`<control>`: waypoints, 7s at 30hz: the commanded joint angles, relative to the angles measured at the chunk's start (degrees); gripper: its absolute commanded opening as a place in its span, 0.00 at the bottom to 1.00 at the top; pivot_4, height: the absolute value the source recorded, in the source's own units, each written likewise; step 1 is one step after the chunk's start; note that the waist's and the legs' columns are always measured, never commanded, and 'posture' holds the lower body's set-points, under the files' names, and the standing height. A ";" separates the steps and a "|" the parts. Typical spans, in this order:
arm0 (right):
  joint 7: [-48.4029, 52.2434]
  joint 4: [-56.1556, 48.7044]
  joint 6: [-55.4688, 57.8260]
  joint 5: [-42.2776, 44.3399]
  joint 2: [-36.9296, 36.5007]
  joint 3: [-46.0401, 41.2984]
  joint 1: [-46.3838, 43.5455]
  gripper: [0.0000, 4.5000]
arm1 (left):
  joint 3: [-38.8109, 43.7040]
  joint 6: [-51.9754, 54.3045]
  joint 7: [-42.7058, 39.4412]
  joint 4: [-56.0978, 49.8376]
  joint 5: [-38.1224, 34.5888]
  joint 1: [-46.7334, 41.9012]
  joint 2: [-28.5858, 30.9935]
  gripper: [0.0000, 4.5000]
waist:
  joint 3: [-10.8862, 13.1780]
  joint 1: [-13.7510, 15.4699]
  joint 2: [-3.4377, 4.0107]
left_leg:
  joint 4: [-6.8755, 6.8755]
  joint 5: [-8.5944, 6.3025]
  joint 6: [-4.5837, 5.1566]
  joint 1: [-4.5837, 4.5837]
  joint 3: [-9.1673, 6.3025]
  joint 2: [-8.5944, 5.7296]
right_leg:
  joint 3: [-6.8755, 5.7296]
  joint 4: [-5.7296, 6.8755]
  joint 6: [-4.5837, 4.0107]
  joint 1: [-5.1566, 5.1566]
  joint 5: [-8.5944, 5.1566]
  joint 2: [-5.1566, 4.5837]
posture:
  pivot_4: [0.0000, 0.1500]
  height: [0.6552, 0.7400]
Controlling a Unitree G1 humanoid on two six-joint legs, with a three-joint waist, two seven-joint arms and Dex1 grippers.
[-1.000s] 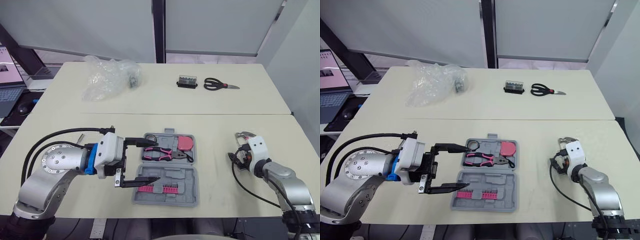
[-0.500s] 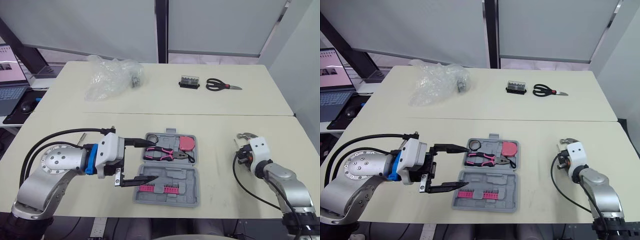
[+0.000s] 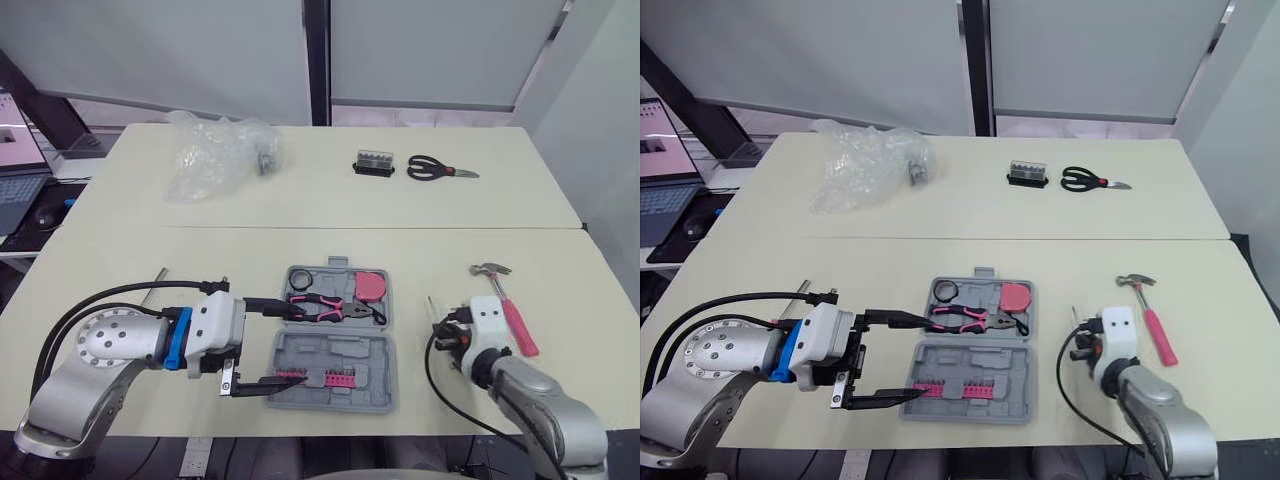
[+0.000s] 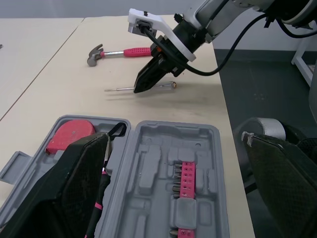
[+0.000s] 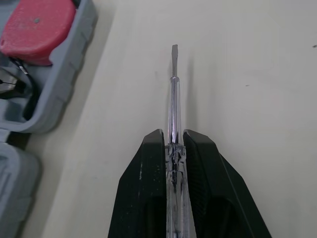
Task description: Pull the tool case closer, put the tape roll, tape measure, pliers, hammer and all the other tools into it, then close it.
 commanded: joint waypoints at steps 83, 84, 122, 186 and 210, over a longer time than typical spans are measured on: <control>70.91 70.03 -105.42 -44.84 -25.15 49.72 -61.88 0.47 | -6.21 -6.07 6.79 -1.96 7.85 3.76 -2.49 1.00 | 0.14 -0.88 0.06 | 0.43 0.04 0.05 0.16 -0.17 0.00 | -0.20 0.12 -0.02 0.35 0.02 -0.03 | 1.00 1.00; 70.19 70.73 -105.62 -45.35 -24.99 49.72 -61.99 0.43 | -6.26 -6.10 6.78 -1.76 7.90 3.67 -2.49 1.00 | 0.14 -0.89 0.06 | 0.42 0.04 0.05 0.18 -0.17 0.00 | -0.20 0.12 -0.02 0.36 0.02 -0.03 | 1.00 1.00; 45.69 9.68 12.50 -11.63 -31.13 7.07 -20.65 0.06 | -10.87 -8.02 9.12 1.12 10.30 -2.36 -8.05 1.00 | 0.16 0.16 0.12 | 0.45 0.02 0.06 0.04 -0.18 -0.09 | -0.15 0.03 0.02 0.35 0.02 -0.04 | 1.00 1.00; 24.33 12.00 -40.75 -10.06 -23.76 6.42 0.35 0.07 | 3.78 -3.76 5.95 4.00 5.00 4.70 0.84 1.00 | 0.14 -0.01 0.10 | 0.34 0.02 0.06 0.05 -0.07 -0.01 | -0.05 0.00 0.02 0.26 0.01 0.01 | 1.00 1.00; 41.17 8.65 -12.03 -9.97 -23.20 41.20 -37.30 0.07 | 13.36 -10.35 -1.14 10.97 9.17 16.21 6.27 1.00 | 0.14 0.03 0.03 | 0.20 0.02 0.06 -0.02 -0.06 0.03 | -0.07 0.05 -0.03 -0.02 0.00 0.00 | 1.00 1.00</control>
